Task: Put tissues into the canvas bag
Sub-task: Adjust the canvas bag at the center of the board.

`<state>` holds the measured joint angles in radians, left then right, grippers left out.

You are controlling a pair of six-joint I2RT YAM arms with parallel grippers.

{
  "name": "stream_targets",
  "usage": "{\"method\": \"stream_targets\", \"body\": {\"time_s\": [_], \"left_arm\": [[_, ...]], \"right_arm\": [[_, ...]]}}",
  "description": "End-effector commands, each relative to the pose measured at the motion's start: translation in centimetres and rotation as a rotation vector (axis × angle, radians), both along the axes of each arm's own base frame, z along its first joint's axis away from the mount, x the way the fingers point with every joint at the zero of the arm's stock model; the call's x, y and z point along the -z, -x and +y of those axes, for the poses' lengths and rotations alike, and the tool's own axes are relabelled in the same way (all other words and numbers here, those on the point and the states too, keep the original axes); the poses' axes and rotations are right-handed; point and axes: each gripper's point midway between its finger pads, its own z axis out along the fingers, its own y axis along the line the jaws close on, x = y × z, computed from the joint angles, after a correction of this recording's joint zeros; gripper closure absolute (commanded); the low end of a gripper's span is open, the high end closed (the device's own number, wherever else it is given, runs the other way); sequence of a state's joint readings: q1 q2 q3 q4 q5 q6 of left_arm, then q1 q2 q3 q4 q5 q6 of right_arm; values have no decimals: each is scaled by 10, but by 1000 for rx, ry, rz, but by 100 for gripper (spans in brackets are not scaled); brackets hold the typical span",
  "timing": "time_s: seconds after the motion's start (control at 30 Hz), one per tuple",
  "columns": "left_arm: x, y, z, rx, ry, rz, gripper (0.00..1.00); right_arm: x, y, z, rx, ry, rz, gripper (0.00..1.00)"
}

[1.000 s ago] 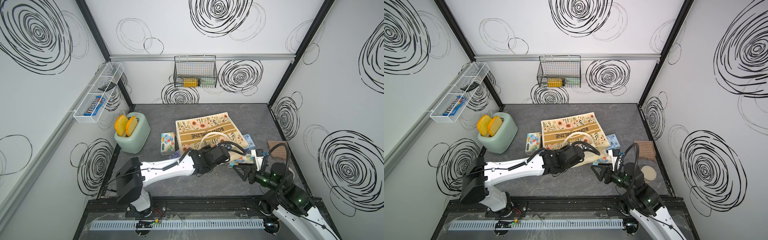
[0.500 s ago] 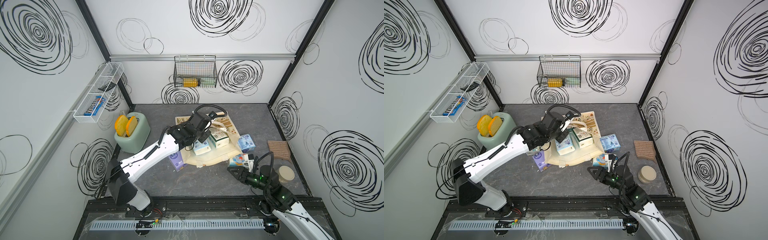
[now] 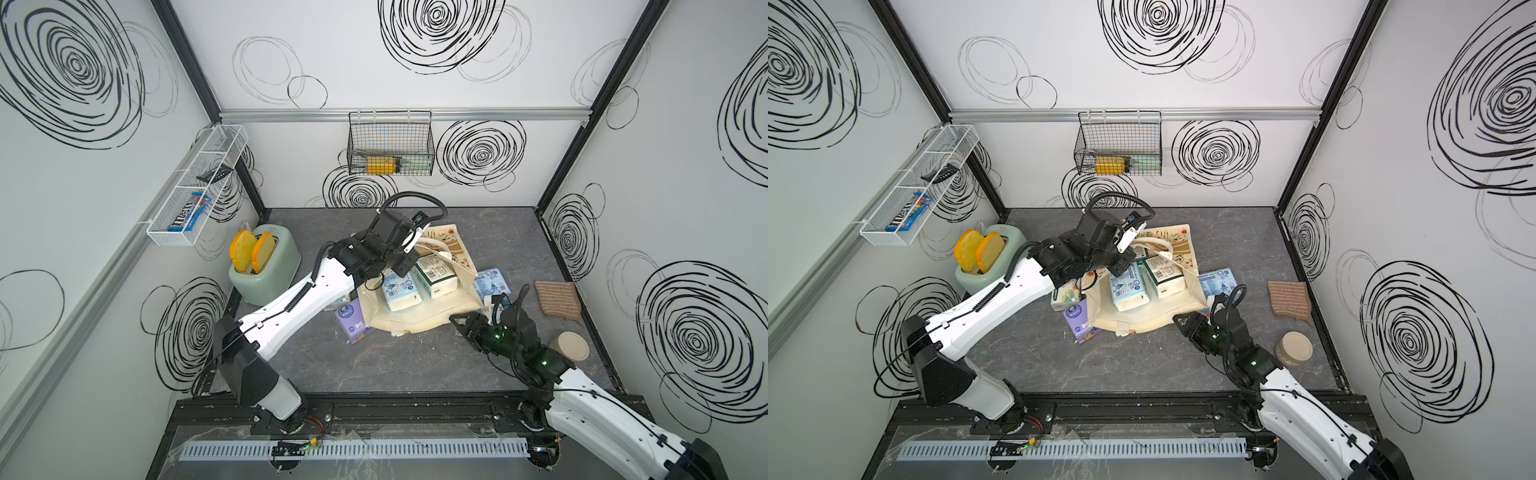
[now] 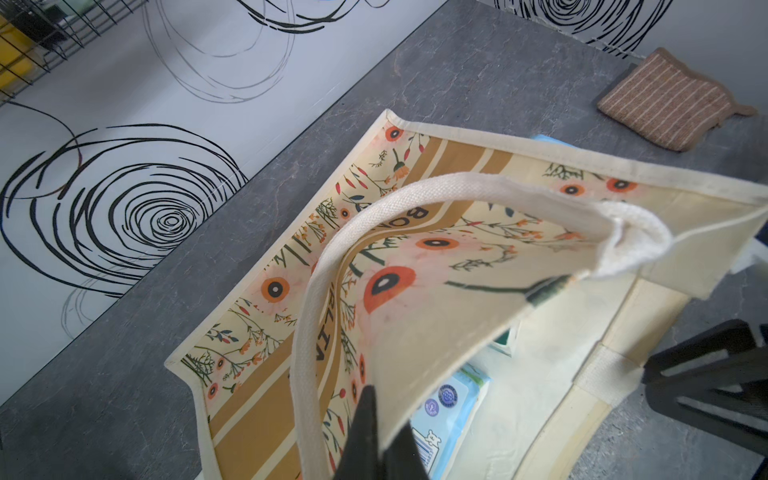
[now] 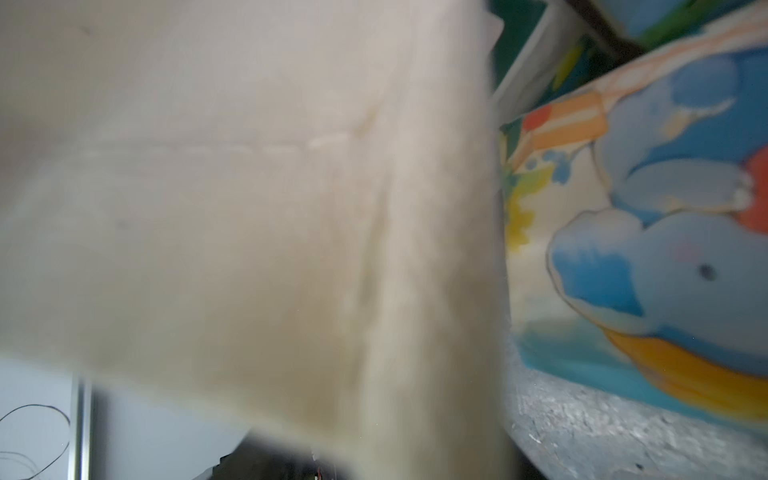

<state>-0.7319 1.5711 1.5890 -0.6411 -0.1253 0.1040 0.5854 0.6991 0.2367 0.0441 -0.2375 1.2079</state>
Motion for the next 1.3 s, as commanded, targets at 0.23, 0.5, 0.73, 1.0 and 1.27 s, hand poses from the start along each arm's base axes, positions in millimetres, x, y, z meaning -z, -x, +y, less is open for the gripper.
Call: {"method": "stream_targets", "body": {"time_s": [0.23,0.5,0.73,1.0,1.27], "left_arm": [[-40,-22,-9,-12,151,-50,100],[-72,-54,8,-70,206,-70,100],[-93,-130,55,-240,179,-146,100],[-62,-189,92,-373,58,-139,100],[-51,-193,99,-415,-22,-149,100]], "right_arm": [[-31,-31,22,6,10,-195,53],[-96,-52,30,-28,103,-352,100],[-168,-48,30,-68,28,-360,100],[-168,-77,35,-154,-204,-117,100],[-244,-52,49,-226,-361,-116,100]]}}
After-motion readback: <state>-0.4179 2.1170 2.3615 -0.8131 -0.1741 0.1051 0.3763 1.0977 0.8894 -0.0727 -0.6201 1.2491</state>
